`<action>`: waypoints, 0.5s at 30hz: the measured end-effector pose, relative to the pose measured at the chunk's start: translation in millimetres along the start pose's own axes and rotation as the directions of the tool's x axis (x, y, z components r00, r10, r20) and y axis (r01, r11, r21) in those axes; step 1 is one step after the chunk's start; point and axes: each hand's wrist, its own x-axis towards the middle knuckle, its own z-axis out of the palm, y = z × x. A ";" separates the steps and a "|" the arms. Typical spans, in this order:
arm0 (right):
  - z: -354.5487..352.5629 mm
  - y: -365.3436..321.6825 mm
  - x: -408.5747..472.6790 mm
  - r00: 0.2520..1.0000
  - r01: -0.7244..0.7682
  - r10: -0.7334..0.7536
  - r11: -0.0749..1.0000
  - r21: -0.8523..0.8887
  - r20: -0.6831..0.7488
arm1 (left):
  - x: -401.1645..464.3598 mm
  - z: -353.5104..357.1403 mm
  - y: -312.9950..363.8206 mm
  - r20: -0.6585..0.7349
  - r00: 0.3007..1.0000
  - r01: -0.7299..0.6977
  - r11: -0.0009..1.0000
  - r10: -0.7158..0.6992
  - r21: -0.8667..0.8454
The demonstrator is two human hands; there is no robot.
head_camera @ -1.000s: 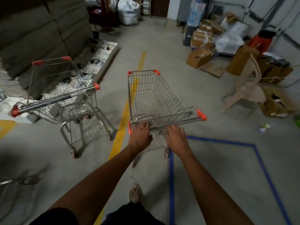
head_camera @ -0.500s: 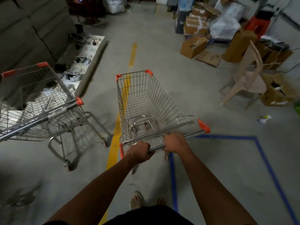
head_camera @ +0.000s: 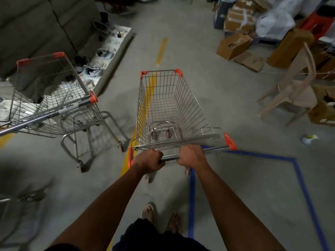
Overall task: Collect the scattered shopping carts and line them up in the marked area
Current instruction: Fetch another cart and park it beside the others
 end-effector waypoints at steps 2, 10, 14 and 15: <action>1.3 -4.9 -6.8 1.000 -0.016 0.016 1.000 0.020 0.004 | -6.6 1.6 -0.3 -0.007 1.000 -0.005 1.000 0.005 0.012; 16.4 -40.4 -58.6 0.994 -0.110 0.110 0.994 0.028 -0.011 | -52.8 17.8 -2.4 -0.005 0.996 -0.089 0.995 0.090 0.053; 20.9 -68.6 -90.8 0.985 -0.172 0.173 0.984 0.046 -0.003 | -80.7 29.6 -9.0 -0.020 0.987 -0.157 0.984 0.159 0.088; 21.1 -77.8 -99.6 0.980 -0.199 0.199 0.978 0.060 0.014 | -87.9 31.7 -11.5 -0.016 0.985 -0.167 0.982 0.170 0.091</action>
